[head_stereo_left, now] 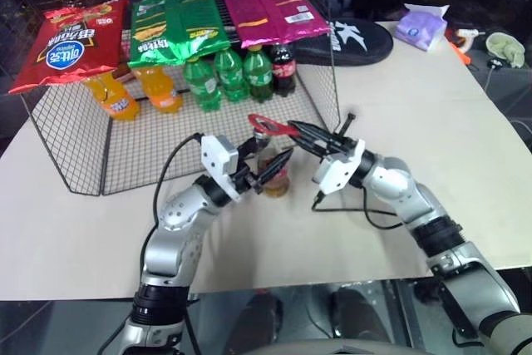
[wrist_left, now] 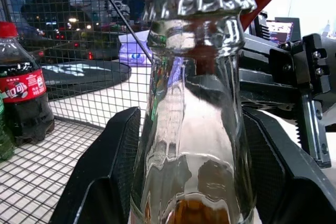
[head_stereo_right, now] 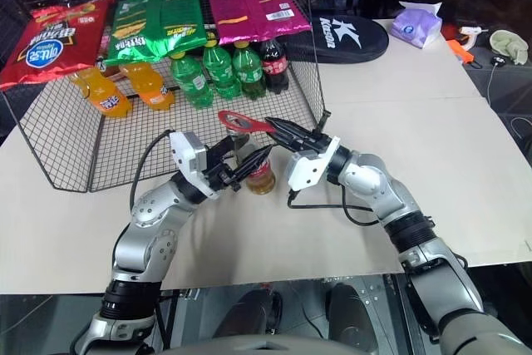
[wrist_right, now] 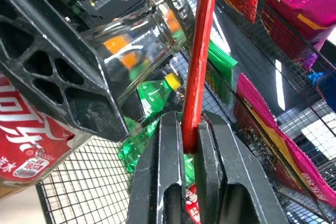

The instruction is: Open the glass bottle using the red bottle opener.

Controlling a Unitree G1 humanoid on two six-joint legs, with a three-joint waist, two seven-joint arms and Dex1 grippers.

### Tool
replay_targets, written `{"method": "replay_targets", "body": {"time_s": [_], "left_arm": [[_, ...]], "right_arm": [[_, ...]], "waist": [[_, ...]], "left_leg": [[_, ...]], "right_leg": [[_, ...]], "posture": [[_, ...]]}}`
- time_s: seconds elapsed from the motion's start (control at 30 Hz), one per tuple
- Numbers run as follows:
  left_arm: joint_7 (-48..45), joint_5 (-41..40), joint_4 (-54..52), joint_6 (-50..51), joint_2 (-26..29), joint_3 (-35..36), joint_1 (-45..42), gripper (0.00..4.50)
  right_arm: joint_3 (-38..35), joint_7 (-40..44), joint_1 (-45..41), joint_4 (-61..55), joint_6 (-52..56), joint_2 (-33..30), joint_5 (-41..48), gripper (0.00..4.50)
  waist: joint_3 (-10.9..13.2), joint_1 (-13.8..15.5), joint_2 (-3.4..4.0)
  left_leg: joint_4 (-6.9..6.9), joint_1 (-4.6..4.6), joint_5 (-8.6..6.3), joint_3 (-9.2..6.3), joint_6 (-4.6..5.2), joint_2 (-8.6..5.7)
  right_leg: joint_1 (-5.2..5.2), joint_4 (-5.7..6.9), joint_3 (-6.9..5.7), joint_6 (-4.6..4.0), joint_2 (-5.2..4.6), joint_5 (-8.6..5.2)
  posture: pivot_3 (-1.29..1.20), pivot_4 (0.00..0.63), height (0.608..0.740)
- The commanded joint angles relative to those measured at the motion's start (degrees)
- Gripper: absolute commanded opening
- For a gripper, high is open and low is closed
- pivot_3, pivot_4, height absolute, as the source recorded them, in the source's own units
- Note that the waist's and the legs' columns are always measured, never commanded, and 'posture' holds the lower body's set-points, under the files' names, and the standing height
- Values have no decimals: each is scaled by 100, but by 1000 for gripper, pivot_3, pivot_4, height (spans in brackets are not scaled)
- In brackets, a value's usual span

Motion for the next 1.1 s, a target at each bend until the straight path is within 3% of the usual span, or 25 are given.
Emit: {"method": "replay_targets", "body": {"time_s": [0.03, 0.6, 1.1], "left_arm": [[-41, -2, -82, -68, -42, -120, -139, 2239], [-19, 73, -90, -81, -118, -139, -136, 2239], [-28, 68, -127, -40, -143, -160, -109, 2239]], "right_arm": [[260, 25, -85, 165, -162, 32, -328, 0], [197, -316, -52, 244, -499, -152, -564, 0], [366, -857, -409, 350, -535, -146, -1417, 0]], "waist": [[0, 0, 0], [-2, -2, 1], [-2, 0, 1]], "left_leg": [[0, 0, 0, 0, 0, 0], [1, 1, 0, 0, 0, 0], [4, 0, 1, 1, -1, 0]], "right_leg": [[0, 0, 0, 0, 0, 0], [1, 2, 0, 0, 0, 0], [1, 3, 0, 0, 1, 0]], "posture": [[0, 150, 740], [0, 150, 740], [0, 150, 740]]}}
